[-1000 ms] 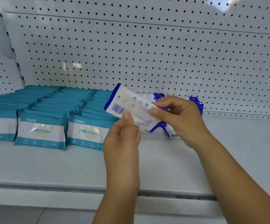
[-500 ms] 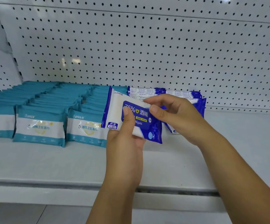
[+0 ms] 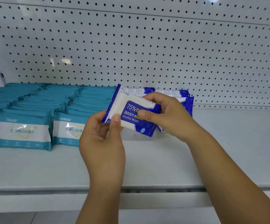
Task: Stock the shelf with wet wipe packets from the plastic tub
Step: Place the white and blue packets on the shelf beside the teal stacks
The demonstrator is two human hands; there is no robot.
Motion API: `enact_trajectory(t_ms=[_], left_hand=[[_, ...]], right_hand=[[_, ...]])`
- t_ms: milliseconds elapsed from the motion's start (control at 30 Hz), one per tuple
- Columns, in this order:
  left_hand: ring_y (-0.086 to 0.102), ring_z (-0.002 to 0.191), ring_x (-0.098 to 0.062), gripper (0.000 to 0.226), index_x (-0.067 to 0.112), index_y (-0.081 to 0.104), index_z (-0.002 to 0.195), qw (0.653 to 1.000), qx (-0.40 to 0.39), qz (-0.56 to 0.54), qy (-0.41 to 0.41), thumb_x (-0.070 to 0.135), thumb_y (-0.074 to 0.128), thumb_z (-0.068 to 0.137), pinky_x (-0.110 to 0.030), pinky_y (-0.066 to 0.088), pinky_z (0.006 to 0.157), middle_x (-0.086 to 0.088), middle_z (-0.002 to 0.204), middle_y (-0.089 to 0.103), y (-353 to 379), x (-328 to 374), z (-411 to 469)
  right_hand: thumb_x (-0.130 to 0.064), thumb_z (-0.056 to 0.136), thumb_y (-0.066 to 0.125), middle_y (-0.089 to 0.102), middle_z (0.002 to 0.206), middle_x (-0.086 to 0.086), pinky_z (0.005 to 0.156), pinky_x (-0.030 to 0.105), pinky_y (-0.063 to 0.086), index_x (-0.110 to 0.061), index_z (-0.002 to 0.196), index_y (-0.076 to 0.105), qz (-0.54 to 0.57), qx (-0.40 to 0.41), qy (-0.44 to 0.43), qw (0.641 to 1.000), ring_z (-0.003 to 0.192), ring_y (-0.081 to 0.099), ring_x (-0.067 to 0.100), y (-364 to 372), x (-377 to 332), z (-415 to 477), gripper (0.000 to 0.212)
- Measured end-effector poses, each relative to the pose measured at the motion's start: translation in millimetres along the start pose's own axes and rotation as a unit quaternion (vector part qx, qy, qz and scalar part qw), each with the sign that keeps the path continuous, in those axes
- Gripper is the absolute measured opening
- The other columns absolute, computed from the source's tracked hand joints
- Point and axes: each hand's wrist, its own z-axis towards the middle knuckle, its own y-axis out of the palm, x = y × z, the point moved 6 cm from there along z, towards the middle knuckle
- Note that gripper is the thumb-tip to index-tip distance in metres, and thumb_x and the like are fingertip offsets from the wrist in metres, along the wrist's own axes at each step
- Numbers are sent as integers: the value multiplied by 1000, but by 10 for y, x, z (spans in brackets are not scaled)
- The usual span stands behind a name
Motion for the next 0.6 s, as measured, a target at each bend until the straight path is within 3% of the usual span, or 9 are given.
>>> enact_trajectory(t_ms=[100,167,233,300,400,467,600], left_hand=[[71,100,-8,21,24,64,111,999,-37,32,22,12,69,94,-15,53,80,6,104,75,97,-37,-13],[67,105,-2,33,27,59,117,995,-62,71,28,7,70,92,-9,50,83,8,111,70,187,-81,-53],[64,107,1,37,26,57,120,987,-89,132,28,8,71,91,-7,49,85,15,113,65,272,-134,-121],[62,106,-1,31,25,62,119,972,-118,202,29,14,71,92,-16,51,92,22,111,61,347,-184,-181],[58,108,-7,28,27,66,120,942,-163,292,24,28,71,93,-28,47,100,18,116,61,454,-268,-231],[57,112,-10,29,28,66,121,924,-178,336,32,33,70,93,-23,40,96,12,121,64,503,-294,-237],[56,118,-10,34,32,63,127,889,-203,410,23,43,64,95,-18,32,92,9,130,63,543,-323,-266]], right_hand=[[-18,81,81,76,98,-6,86,42,61,-27,94,71,-34,59,-19,997,93,74,14,-186,-23,27,19],[-17,83,81,76,95,-3,82,39,61,-26,93,71,-67,116,-29,991,89,74,15,-411,-44,48,17],[-18,84,80,75,90,-5,73,31,61,-26,91,70,-108,169,-29,979,82,73,10,-672,-70,39,15],[-17,84,80,73,85,-9,64,22,57,-27,87,68,-139,197,-26,970,74,70,3,-908,-70,3,16],[-16,81,83,71,85,-9,67,19,52,-25,83,68,-187,208,-3,960,75,67,3,-1171,104,-88,17],[-17,79,85,69,90,-8,75,18,48,-27,80,69,-236,209,13,949,84,63,3,-1296,281,-159,19],[-18,80,84,69,88,-14,72,12,45,-27,81,71,-244,192,45,950,82,62,-2,-1375,490,-281,16]])
